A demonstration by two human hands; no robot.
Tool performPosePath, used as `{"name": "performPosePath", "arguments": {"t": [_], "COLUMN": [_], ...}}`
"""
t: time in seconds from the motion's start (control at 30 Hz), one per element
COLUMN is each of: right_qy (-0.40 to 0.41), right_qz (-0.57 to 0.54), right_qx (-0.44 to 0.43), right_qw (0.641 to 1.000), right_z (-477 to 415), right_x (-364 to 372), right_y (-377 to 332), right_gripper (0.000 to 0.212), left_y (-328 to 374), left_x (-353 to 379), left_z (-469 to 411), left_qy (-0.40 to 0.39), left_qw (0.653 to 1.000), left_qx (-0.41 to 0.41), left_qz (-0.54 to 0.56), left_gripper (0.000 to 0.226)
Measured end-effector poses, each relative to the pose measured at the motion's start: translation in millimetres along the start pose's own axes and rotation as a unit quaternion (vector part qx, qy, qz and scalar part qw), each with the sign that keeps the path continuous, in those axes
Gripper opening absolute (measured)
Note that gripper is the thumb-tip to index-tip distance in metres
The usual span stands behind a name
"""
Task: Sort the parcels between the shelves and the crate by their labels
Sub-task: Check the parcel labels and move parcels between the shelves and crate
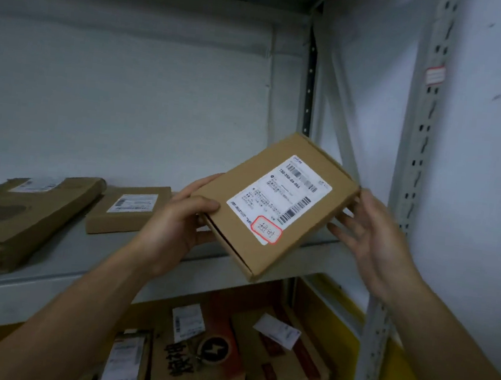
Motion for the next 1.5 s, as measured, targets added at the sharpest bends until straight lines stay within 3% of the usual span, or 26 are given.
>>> {"name": "performPosePath", "arguments": {"t": [0.2, 0.37, 0.5, 0.73, 0.83, 0.9, 1.23, 1.5], "right_qy": [0.052, 0.123, 0.193, 0.323, 0.386, 0.427, 0.532, 0.578], "right_qz": [0.054, 0.114, 0.125, 0.091, 0.070, 0.067, 0.005, -0.060], "right_qx": [0.022, 0.039, 0.056, 0.086, 0.093, 0.100, 0.193, 0.239], "right_qw": [0.997, 0.985, 0.972, 0.938, 0.915, 0.896, 0.824, 0.778], "right_z": [74.3, 152.2, 224.3, 353.6, 428.9, 492.5, 701.6, 799.2], "right_x": [-29.7, -70.4, -115.5, -191.3, -232.4, -270.0, -387.9, -427.1], "right_y": [-18.4, -31.5, -40.2, -47.7, -56.7, -70.0, -92.3, -55.1], "right_gripper": [0.037, 0.033, 0.039, 0.037, 0.036, 0.036, 0.047, 0.049], "left_y": [-18.1, -52.8, -83.8, -145.5, -179.9, -198.8, -252.3, -309.0], "left_x": [34.2, 81.1, 139.4, 236.1, 282.9, 331.2, 469.7, 515.4], "left_z": [23.2, 42.9, 69.3, 147.1, 208.8, 267.5, 480.8, 593.1], "left_qy": [-0.046, -0.095, -0.151, -0.253, -0.312, -0.344, -0.273, -0.247], "left_qw": [0.998, 0.986, 0.972, 0.932, 0.900, 0.869, 0.832, 0.772], "left_qx": [-0.027, -0.096, -0.132, -0.216, -0.280, -0.338, -0.477, -0.582], "left_qz": [0.027, 0.094, 0.126, 0.141, 0.118, 0.113, 0.073, 0.071], "left_gripper": [0.026, 0.018, 0.043, 0.050, 0.062, 0.059, 0.051, 0.052]}}
Point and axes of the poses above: each hand's wrist, its own z-axis away from the middle knuckle, its own x-axis out of the palm, y = z × x, the point moved 2 cm from there along -z, towards the middle knuckle
